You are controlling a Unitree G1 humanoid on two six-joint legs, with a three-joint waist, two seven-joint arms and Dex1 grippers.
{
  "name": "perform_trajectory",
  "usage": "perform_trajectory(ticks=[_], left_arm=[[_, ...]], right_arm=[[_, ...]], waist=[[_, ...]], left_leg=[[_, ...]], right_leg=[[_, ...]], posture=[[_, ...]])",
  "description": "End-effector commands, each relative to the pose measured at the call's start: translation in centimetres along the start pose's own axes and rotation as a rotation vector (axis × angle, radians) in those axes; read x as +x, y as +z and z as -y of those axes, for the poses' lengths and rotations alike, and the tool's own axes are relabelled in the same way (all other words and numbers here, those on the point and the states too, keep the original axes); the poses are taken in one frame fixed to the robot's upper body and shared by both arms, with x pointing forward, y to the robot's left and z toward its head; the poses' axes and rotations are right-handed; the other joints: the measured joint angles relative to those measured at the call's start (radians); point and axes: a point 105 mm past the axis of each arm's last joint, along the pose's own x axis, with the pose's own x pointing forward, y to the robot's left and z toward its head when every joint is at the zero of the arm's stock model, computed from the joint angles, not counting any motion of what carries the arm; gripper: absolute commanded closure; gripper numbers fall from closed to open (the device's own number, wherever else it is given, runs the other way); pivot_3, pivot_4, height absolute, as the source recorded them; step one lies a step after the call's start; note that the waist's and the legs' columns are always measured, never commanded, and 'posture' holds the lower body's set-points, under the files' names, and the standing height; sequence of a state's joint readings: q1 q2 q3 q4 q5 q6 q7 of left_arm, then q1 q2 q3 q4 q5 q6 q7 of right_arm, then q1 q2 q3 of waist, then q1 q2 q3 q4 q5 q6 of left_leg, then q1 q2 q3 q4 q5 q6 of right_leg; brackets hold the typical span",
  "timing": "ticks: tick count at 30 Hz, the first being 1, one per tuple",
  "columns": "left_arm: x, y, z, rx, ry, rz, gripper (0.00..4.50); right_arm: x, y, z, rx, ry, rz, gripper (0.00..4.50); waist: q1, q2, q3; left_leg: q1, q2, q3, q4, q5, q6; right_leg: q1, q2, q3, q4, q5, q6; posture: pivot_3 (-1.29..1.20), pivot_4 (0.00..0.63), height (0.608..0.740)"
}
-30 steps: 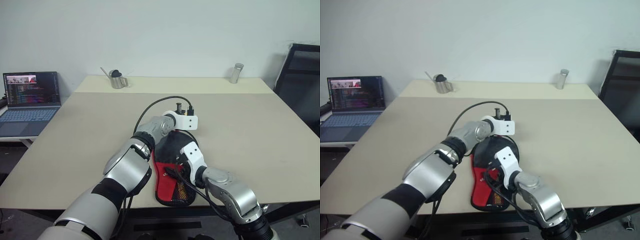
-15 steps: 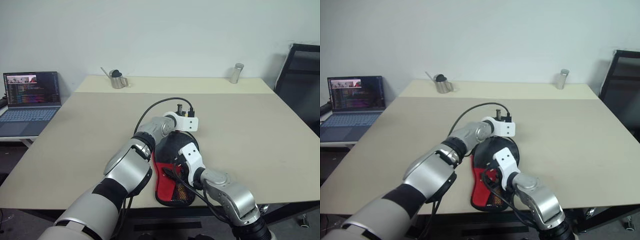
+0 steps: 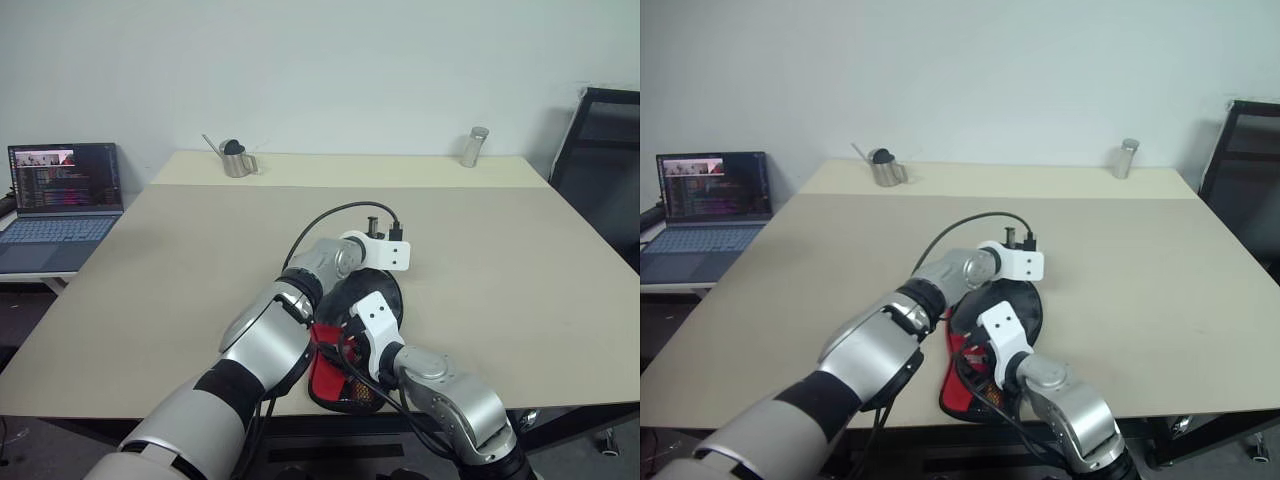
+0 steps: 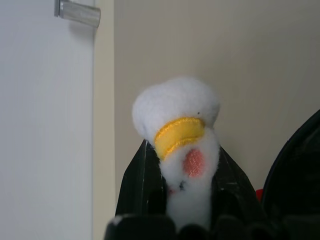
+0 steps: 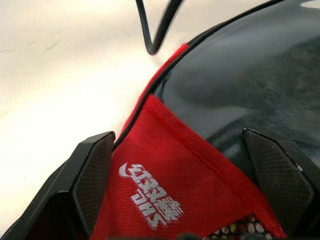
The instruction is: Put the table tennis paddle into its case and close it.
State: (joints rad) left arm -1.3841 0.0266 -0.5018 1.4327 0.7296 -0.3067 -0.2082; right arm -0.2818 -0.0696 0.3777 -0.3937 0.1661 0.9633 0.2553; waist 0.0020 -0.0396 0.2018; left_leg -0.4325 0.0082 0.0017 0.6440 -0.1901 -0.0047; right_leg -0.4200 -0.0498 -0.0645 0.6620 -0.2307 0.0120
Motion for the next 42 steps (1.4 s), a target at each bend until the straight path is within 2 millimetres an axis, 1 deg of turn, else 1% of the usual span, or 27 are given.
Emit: perform_trajectory(ticks=[1, 5, 8, 11, 13, 14, 17, 22, 23, 28, 30, 33, 35, 37, 39, 40, 42], left_arm=[[0.1, 2.3, -2.1, 0.021, 0.070, 0.070, 4.03], [0.1, 1.9, -1.9, 0.026, 0.069, 0.057, 4.03], [0.2, 1.5, -1.1, 0.030, 0.049, 0.040, 4.03], [0.2, 1.4, -0.3, -0.009, 0.001, 0.042, 4.03], [0.2, 1.3, -0.1, -0.058, -0.016, 0.044, 3.31], [0.2, 1.2, -0.1, -0.062, -0.021, 0.043, 3.12], [0.1, 0.9, 0.3, -0.040, -0.033, 0.036, 1.96], [-0.1, 0.0, 1.4, -0.030, -0.070, 0.027, 0.14], [-0.1, -0.1, 1.6, -0.029, -0.074, 0.028, 0.01], [-0.5, -0.3, 2.2, -0.047, -0.114, 0.074, 0.01], [-0.7, -0.3, 1.9, -0.064, -0.106, 0.092, 0.01], [-1.5, -0.8, 1.0, -0.150, -0.084, 0.158, 0.01], [-2.5, -1.4, 0.0, -0.249, -0.063, 0.219, 0.01], [-3.6, -2.3, -1.0, -0.330, -0.039, 0.262, 0.01], [-5.0, -4.2, -2.0, -0.480, -0.009, 0.289, 0.01], [-5.9, -5.4, -2.2, -0.562, -0.005, 0.309, 0.01], [-7.7, -7.4, -1.9, -0.681, -0.022, 0.349, 0.01]], right_arm=[[0.3, -3.0, -0.9, 0.047, 0.028, -0.120, 0.00], [0.3, -3.0, -1.1, 0.051, 0.030, -0.120, 0.00], [0.4, -3.0, -1.2, 0.053, 0.034, -0.119, 0.00], [0.5, -3.0, -1.3, 0.054, 0.037, -0.119, 0.00], [0.5, -3.0, -1.2, 0.054, 0.038, -0.119, 0.00], [0.5, -3.0, -1.2, 0.053, 0.038, -0.118, 0.00], [0.6, -2.9, -1.1, 0.049, 0.039, -0.117, 0.00], [0.9, -2.5, -1.1, 0.039, 0.046, -0.109, 0.00], [0.9, -2.4, -1.1, 0.037, 0.047, -0.107, 0.00], [0.9, -1.6, -0.7, 0.028, 0.042, -0.085, 0.00], [0.9, -1.4, -0.6, 0.028, 0.039, -0.080, 0.00], [0.4, -0.6, -0.4, 0.032, 0.041, -0.060, 0.00], [-0.4, 0.6, -0.4, 0.036, 0.067, -0.021, 0.00], [-1.4, 2.1, -0.5, 0.037, 0.110, 0.032, 0.00], [-2.9, 3.7, -0.7, 0.024, 0.182, 0.090, 0.00], [-3.7, 4.5, -0.7, 0.011, 0.220, 0.118, 0.00], [-5.1, 5.8, -0.5, 0.012, 0.273, 0.162, 0.00]], waist=[[0.000, 0.000, 0.000], [0.000, 0.000, 0.000], [0.000, 0.000, 0.000], [-0.001, 0.000, -0.001], [-0.001, 0.000, -0.001], [-0.002, 0.000, -0.001], [-0.002, 0.000, -0.002], [-0.002, 0.000, -0.004], [-0.003, 0.000, -0.004], [-0.004, 0.000, -0.006], [-0.004, 0.000, -0.007], [-0.005, 0.000, -0.007], [-0.005, 0.000, -0.007], [-0.005, 0.001, -0.007], [-0.004, 0.001, -0.007], [-0.004, 0.001, -0.007], [-0.008, 0.001, -0.007]], left_leg=[[0.000, 0.000, 0.000, 0.000, 0.000, 0.000], [0.000, 0.000, 0.000, 0.000, 0.000, 0.000], [0.000, 0.000, 0.000, 0.000, 0.000, 0.000], [0.000, 0.000, 0.000, 0.000, 0.000, 0.000], [0.000, 0.000, 0.000, 0.000, 0.000, 0.000], [0.000, 0.000, 0.000, 0.000, 0.000, 0.000], [0.000, 0.000, 0.000, 0.000, 0.000, 0.000], [0.000, 0.000, 0.000, 0.000, 0.000, 0.000], [0.000, 0.000, 0.000, 0.000, 0.000, 0.000], [0.001, 0.001, 0.000, 0.000, 0.000, 0.000], [0.001, 0.001, 0.000, 0.000, 0.000, 0.000], [0.001, 0.001, 0.000, 0.000, 0.000, 0.000], [0.001, 0.001, 0.000, 0.000, 0.000, 0.000], [0.001, 0.002, 0.000, 0.000, 0.000, 0.000], [0.000, 0.001, 0.000, 0.000, 0.000, 0.000], [0.000, 0.001, 0.000, 0.000, 0.000, 0.000], [0.000, 0.001, 0.000, 0.000, 0.000, 0.000]], right_leg=[[0.000, 0.000, 0.000, 0.000, 0.000, 0.000], [0.000, 0.000, 0.000, 0.000, 0.000, 0.000], [0.000, 0.000, 0.000, 0.000, 0.000, 0.000], [0.000, 0.000, 0.000, 0.000, 0.000, 0.000], [0.000, 0.000, 0.000, 0.000, 0.000, 0.000], [0.000, 0.000, 0.000, 0.000, 0.000, 0.000], [0.000, 0.000, 0.000, 0.000, 0.000, 0.000], [0.000, 0.000, 0.000, 0.000, 0.000, 0.000], [0.000, 0.000, 0.000, 0.000, 0.000, 0.000], [0.000, 0.000, 0.000, 0.001, 0.000, 0.000], [0.000, 0.000, 0.000, 0.001, 0.000, 0.000], [0.000, 0.000, 0.001, 0.001, 0.000, 0.000], [0.000, 0.000, 0.001, 0.001, 0.000, 0.000], [-0.001, 0.000, 0.000, 0.001, 0.000, 0.000], [-0.001, 0.000, 0.000, 0.001, 0.000, 0.000], [-0.001, 0.000, 0.000, 0.001, 0.000, 0.000], [-0.001, 0.000, 0.000, 0.001, 0.000, 0.000]], posture=[[0.00, 0.150, 0.740], [0.00, 0.150, 0.740], [0.00, 0.150, 0.740], [0.00, 0.150, 0.740], [0.00, 0.150, 0.740], [0.00, 0.150, 0.740], [0.00, 0.150, 0.740], [0.00, 0.150, 0.740], [0.00, 0.150, 0.740], [0.00, 0.150, 0.740], [0.00, 0.150, 0.740], [0.00, 0.150, 0.740], [0.00, 0.150, 0.740], [0.00, 0.150, 0.740], [0.00, 0.150, 0.740], [0.00, 0.150, 0.740], [0.00, 0.150, 0.740]])
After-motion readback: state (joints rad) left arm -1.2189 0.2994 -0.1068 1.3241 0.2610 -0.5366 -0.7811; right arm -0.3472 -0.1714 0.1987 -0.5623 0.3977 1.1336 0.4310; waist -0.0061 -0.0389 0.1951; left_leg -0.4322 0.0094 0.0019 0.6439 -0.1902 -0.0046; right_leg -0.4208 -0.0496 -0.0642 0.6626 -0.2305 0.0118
